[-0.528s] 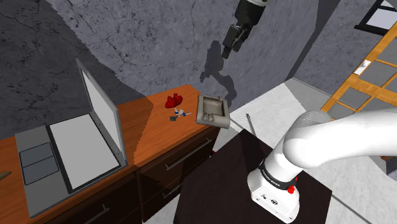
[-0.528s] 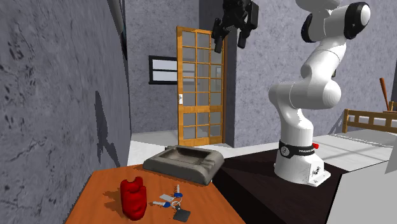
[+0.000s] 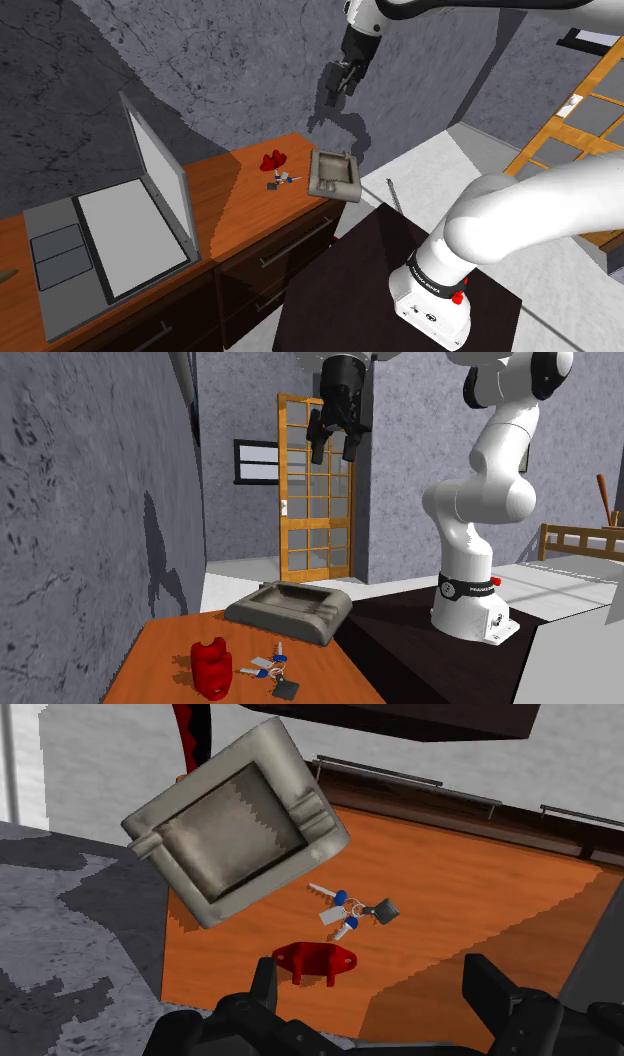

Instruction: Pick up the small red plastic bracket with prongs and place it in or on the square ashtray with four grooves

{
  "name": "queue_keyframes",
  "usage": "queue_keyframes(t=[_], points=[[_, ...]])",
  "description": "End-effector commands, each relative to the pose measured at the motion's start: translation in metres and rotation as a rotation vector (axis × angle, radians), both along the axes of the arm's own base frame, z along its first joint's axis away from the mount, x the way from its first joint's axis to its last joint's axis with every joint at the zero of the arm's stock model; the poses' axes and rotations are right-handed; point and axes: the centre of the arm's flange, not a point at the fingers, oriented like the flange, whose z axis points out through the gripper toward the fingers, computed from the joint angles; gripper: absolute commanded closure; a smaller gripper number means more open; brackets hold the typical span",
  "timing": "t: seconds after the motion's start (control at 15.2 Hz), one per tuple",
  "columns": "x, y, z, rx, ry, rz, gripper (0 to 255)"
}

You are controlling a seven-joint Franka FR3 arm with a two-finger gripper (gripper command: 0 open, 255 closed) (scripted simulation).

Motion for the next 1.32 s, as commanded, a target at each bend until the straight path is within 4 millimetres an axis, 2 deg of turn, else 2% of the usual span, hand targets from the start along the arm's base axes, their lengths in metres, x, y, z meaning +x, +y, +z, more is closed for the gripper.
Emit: queue_keyframes(t=[0.0,1.25], points=[[0.020,-0.001,-0.019,0.002,0.010,-0.005,0],[0.191,-0.025,-0.214,0.019,0.113,-0.055,0]])
